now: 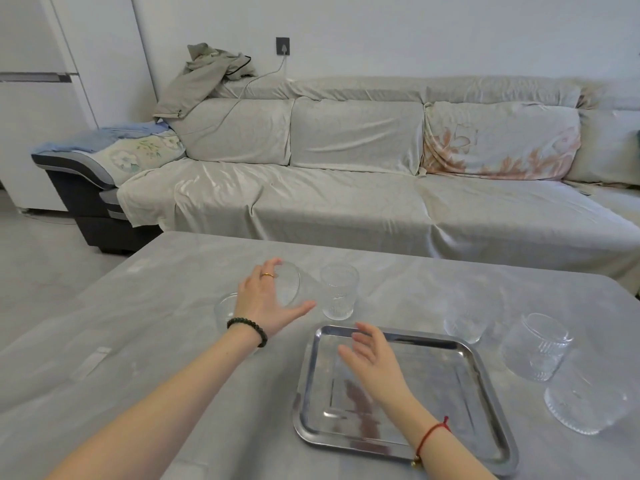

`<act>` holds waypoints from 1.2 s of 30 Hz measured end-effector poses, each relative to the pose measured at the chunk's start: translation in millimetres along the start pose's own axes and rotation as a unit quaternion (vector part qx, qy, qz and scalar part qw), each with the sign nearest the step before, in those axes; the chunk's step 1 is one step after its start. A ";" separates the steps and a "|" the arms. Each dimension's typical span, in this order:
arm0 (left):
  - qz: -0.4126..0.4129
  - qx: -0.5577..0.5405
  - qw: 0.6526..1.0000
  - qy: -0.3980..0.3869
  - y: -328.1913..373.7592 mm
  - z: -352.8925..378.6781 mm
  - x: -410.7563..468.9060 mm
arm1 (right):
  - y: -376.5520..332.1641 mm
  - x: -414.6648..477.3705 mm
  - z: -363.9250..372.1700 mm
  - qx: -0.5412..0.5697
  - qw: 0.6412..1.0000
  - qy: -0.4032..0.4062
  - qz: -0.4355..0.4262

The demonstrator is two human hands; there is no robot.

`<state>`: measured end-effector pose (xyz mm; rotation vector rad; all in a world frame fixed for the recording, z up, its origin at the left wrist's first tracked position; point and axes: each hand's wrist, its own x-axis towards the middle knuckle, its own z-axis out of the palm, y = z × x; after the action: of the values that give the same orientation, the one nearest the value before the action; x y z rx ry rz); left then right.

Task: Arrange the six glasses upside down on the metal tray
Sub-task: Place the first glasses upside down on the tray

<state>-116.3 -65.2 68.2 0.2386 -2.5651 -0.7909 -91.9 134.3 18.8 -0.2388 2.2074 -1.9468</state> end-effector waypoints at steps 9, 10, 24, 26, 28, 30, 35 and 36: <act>-0.224 -0.487 0.825 -0.178 53.7 59.1 -58.0 | -14.5 8.5 -1.2 0.356 0.933 0.022 0.053; -0.212 -0.481 0.827 -0.201 55.0 62.3 -59.8 | -13.8 8.6 -6.9 0.336 0.939 0.040 0.059; -0.119 -0.311 0.913 -0.234 5.8 87.8 -65.6 | 15.5 29.9 0.8 -0.095 0.992 0.077 -0.025; -0.107 -0.319 0.913 -0.232 2.3 89.6 -64.7 | 16.2 33.2 3.3 -0.107 0.991 0.078 -0.022; -0.094 -0.319 0.914 -0.232 1.0 91.0 -64.1 | 16.5 35.3 5.1 -0.108 0.991 0.074 -0.022; -0.087 -0.309 0.920 -0.225 1.0 92.3 -64.7 | 17.4 35.4 7.0 -0.103 0.992 0.073 -0.023; -0.051 -0.210 0.954 -0.207 -0.1 86.5 -70.7 | 28.3 27.0 7.8 -0.125 0.990 0.059 -0.019; -0.049 -0.195 0.956 -0.215 -1.1 84.8 -72.5 | 31.7 24.3 7.4 -0.141 0.988 0.058 -0.016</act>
<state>-91.1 -3.5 -21.2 0.0734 -2.7232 -1.5058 -113.5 125.2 -14.4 -0.2059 2.5684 -1.6956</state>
